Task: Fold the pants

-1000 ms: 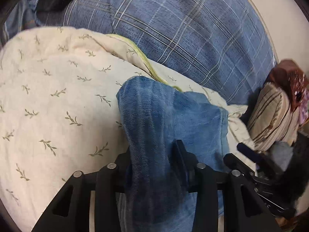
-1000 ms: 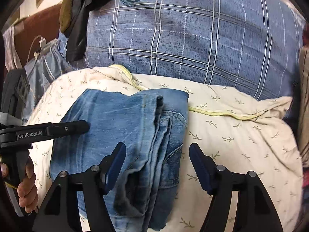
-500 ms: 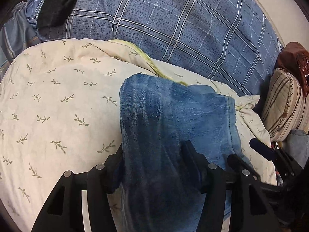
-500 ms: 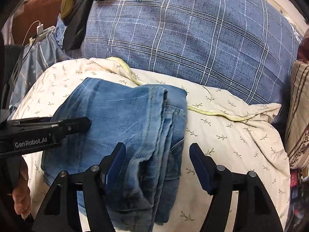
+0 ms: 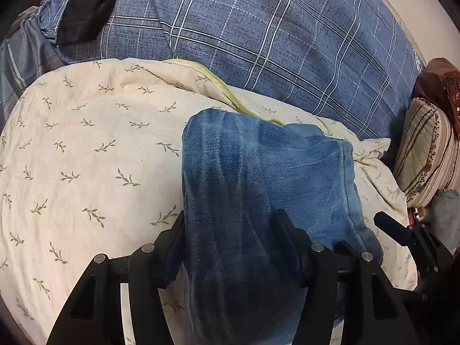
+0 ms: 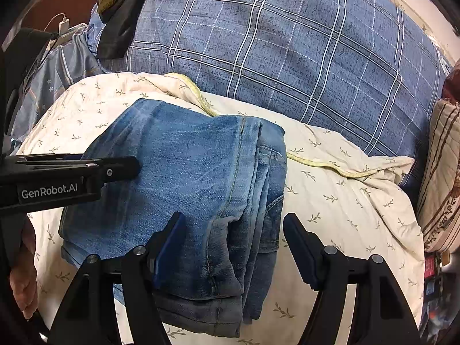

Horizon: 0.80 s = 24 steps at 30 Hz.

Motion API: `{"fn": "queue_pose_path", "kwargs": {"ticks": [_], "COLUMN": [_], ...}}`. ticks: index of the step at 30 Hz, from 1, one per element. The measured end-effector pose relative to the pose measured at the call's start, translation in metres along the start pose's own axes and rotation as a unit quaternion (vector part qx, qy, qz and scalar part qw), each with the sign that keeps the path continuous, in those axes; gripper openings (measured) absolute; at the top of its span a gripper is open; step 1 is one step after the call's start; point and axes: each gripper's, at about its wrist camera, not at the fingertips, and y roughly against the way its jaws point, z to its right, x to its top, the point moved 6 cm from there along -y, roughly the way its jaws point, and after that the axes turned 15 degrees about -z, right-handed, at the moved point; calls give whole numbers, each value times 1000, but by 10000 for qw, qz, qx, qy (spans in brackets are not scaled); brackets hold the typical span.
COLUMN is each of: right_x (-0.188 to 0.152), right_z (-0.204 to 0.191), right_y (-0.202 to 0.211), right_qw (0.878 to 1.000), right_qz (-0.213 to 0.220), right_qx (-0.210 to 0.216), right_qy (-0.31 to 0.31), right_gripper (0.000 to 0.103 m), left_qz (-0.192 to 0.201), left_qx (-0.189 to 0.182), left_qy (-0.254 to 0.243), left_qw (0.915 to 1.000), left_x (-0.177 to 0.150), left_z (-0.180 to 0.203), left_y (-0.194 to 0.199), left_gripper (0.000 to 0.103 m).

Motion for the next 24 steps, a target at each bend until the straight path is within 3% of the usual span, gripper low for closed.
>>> {"fn": "queue_pose_path", "kwargs": {"ticks": [1, 3, 6, 8, 11, 15, 17, 19, 24], "right_x": [1, 0, -8, -16, -24, -25, -25, -24, -23], "right_z": [1, 10, 37, 49, 50, 44, 44, 43, 42], "right_y": [0, -4, -15, -25, -36, -40, -30, -20, -20], "right_qw": [10000, 9966, 9762, 9663, 9546, 9526, 9548, 9608, 9623], "right_qz": [-1, -181, -531, -697, -758, -785, -699, -564, -558], "right_qx": [73, 776, 1933, 2282, 2679, 2758, 2714, 2543, 2474], "right_qy": [-16, -213, -826, -968, -1060, -1019, -993, -949, -981], "right_gripper": [71, 71, 72, 73, 74, 61, 43, 34, 33], "left_qz": [-16, -105, -393, -685, -817, -872, -854, -778, -586], "left_qx": [2, -29, -328, -640, -891, -933, -983, -941, -1072], "left_qy": [0, 3, 199, 288, 367, 272, 266, 213, 214], "left_qw": [10000, 9999, 9985, 9952, 9920, 9914, 9911, 9923, 9923], "left_x": [0, 0, -2, -11, -19, -17, -16, -15, -19], "left_z": [0, -2, -11, -16, -20, -20, -20, -20, -15], "left_y": [0, 0, 3, 0, -5, -8, -8, -6, -1], "left_gripper": [58, 58, 58, 59, 60, 56, 45, 40, 30]}}
